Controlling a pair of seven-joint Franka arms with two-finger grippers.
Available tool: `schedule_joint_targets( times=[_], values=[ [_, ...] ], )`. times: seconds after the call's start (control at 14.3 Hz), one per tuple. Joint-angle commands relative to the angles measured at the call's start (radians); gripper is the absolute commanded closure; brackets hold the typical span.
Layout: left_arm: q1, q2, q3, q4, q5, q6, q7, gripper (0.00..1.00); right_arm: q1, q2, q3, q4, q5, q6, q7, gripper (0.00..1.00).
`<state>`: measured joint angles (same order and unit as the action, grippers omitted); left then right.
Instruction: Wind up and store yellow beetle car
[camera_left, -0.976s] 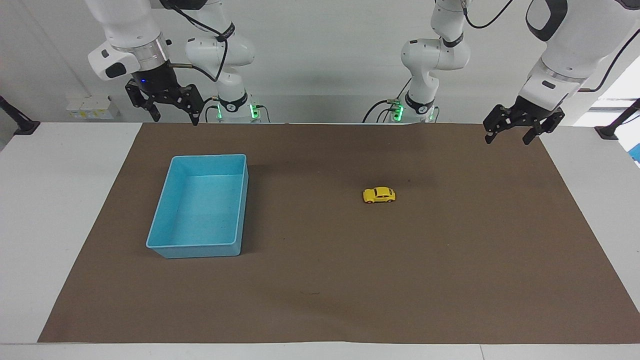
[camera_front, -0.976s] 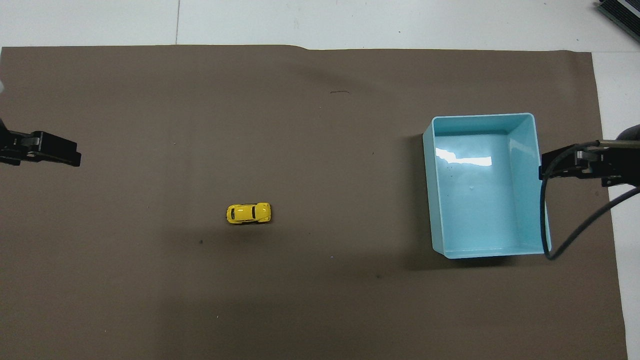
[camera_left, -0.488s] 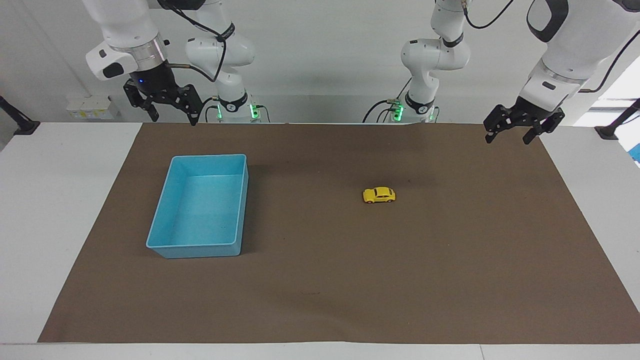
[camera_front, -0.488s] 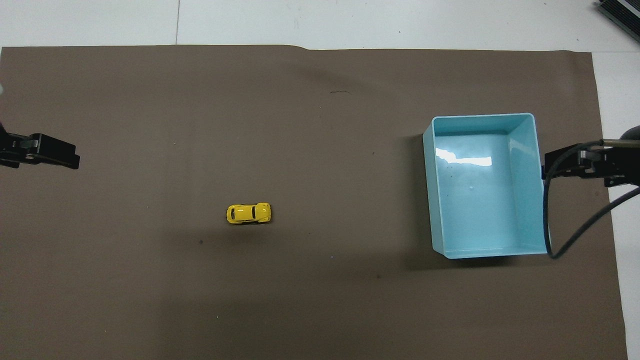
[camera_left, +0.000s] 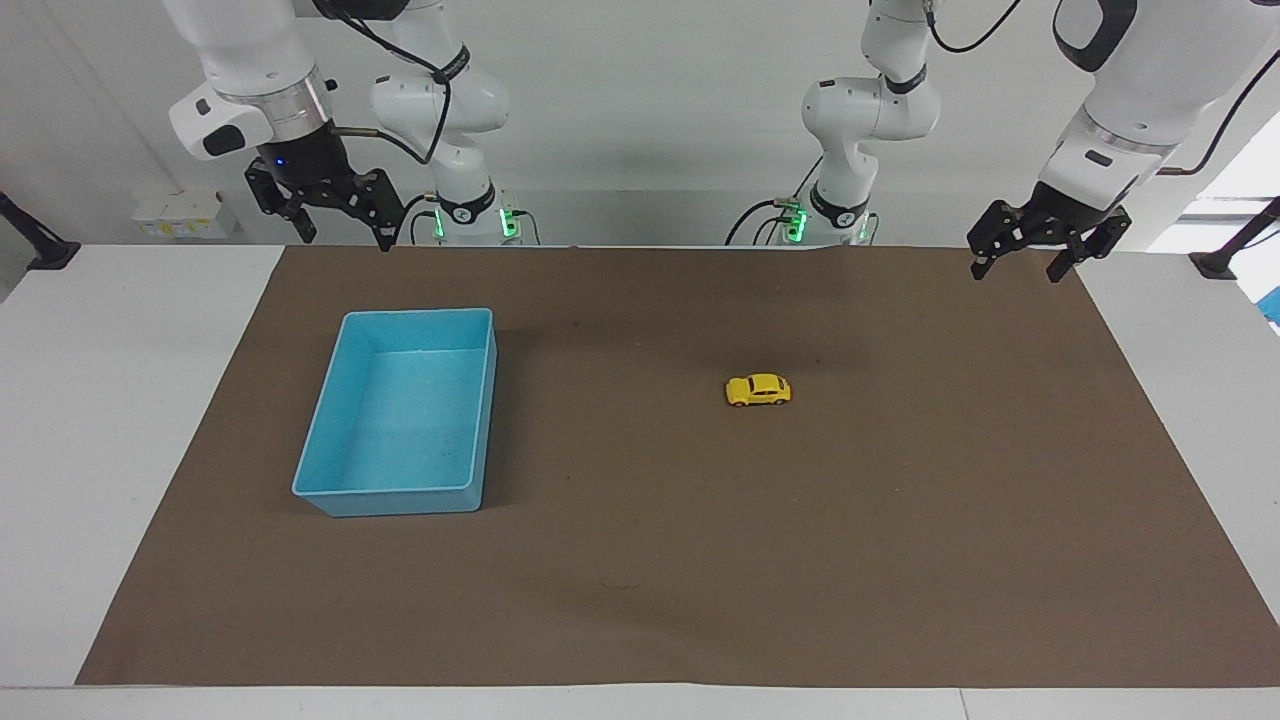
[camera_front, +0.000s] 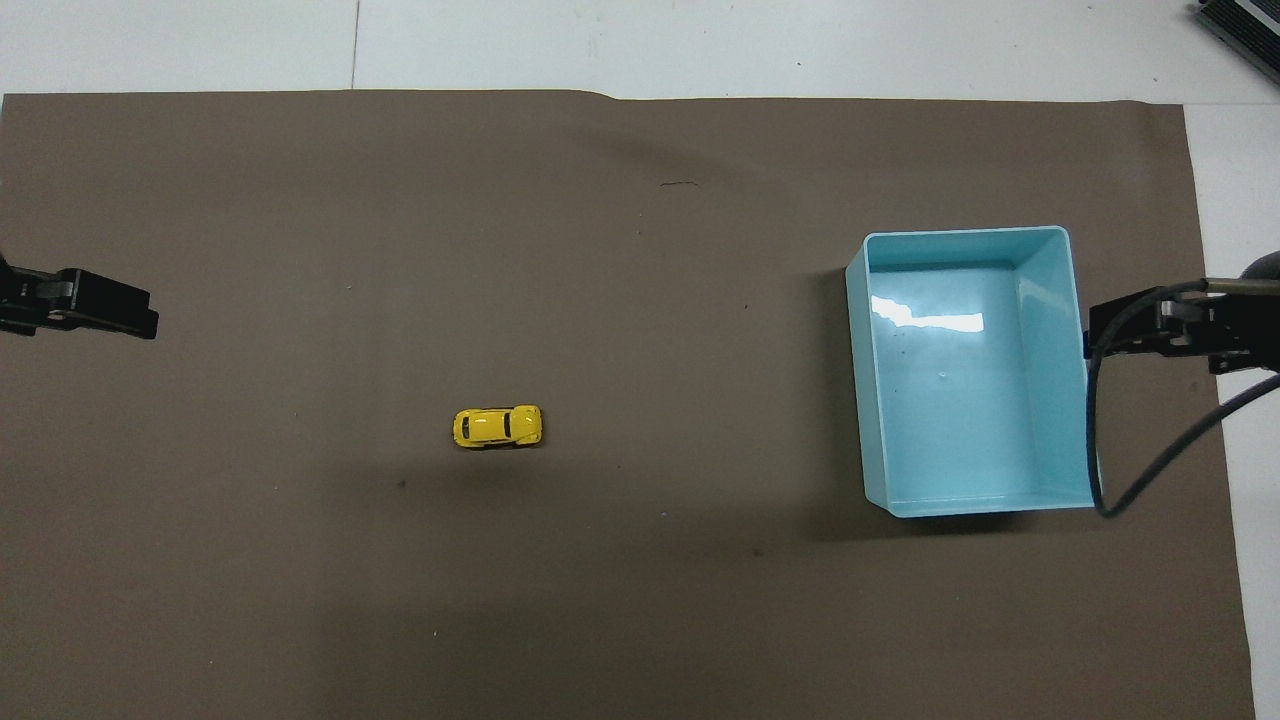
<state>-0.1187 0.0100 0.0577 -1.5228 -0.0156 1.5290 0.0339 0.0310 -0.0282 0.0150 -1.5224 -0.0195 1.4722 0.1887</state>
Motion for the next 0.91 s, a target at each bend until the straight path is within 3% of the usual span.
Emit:
schedule_joint_targets(
  times=[0.0,0.84],
  values=[
    [-0.001,0.004,-0.002,0.021,0.011,-0.046,0.027,0.00,-0.016,-0.019,0.005,-0.021,0.020,0.010,0.006,0.00],
    [-0.021,0.062,-0.012,0.015,-0.015,-0.040,0.690,0.00,-0.016,-0.019,0.005,-0.021,0.020,0.008,0.006,0.00]
  ],
)
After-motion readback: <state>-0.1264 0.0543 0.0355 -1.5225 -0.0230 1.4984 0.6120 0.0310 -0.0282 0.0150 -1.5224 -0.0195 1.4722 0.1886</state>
